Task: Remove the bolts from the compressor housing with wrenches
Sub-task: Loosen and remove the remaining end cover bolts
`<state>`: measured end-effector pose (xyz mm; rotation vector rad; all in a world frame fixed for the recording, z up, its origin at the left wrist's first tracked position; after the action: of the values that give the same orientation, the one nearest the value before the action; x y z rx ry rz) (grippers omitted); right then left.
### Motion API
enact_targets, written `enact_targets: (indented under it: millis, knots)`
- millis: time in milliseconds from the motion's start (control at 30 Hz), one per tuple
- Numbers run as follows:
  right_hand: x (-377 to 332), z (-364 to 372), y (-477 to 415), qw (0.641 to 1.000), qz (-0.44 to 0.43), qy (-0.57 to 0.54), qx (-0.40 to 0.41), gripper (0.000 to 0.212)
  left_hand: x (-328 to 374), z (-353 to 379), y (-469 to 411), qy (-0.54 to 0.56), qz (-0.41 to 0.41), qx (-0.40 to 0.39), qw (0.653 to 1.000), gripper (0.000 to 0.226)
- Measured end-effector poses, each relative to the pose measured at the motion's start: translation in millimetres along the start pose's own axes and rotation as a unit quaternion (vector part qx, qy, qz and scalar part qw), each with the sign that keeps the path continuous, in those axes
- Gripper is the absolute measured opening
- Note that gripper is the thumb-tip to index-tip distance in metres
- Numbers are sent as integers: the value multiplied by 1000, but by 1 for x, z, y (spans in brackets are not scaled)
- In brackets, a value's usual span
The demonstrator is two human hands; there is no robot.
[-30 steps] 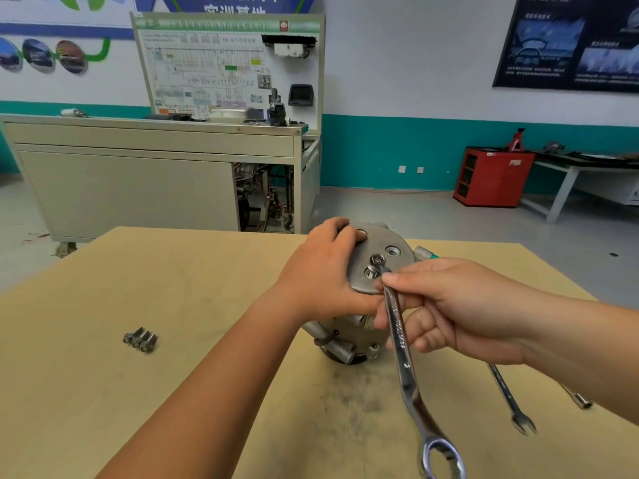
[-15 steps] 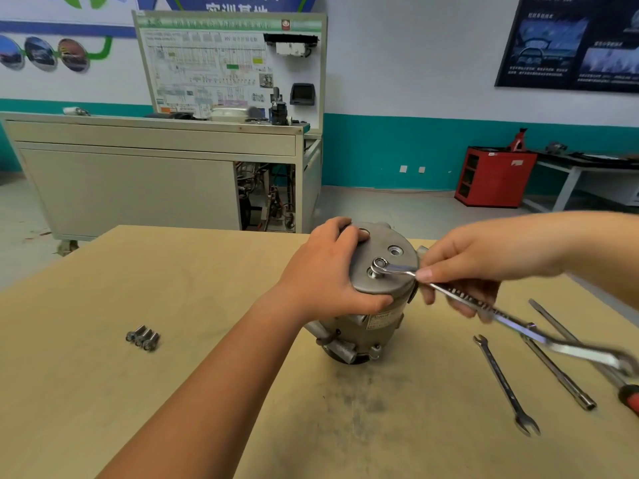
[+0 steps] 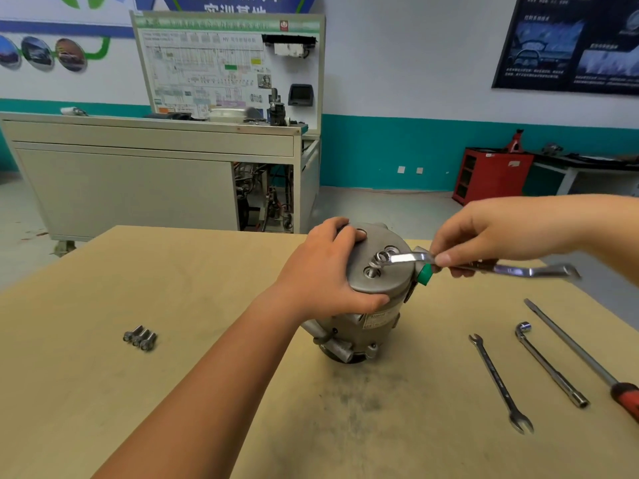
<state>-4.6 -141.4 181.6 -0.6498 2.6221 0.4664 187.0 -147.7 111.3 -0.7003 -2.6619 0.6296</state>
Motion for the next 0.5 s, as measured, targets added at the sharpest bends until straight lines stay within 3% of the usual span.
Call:
enact_targets:
  millis: [367, 500]
  knots:
    - [-6, 5, 1, 999, -2, 49, 2, 24, 0, 0, 0, -4, -1, 10, 1000, 89]
    - [2, -1, 20, 999, 8, -7, 43, 26, 1, 0, -2, -12, 6, 8, 1000, 90]
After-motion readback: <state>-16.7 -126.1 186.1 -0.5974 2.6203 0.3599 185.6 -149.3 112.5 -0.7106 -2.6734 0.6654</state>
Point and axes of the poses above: each hand's wrist, its own y-axis away from the middle knuckle, its own z-axis out of the palm, x = y × z, the point moved 4 cm from there along -y, towards the middle knuckle, and after that the axes turned 7 degrees about -y, right-handed, at the moved point
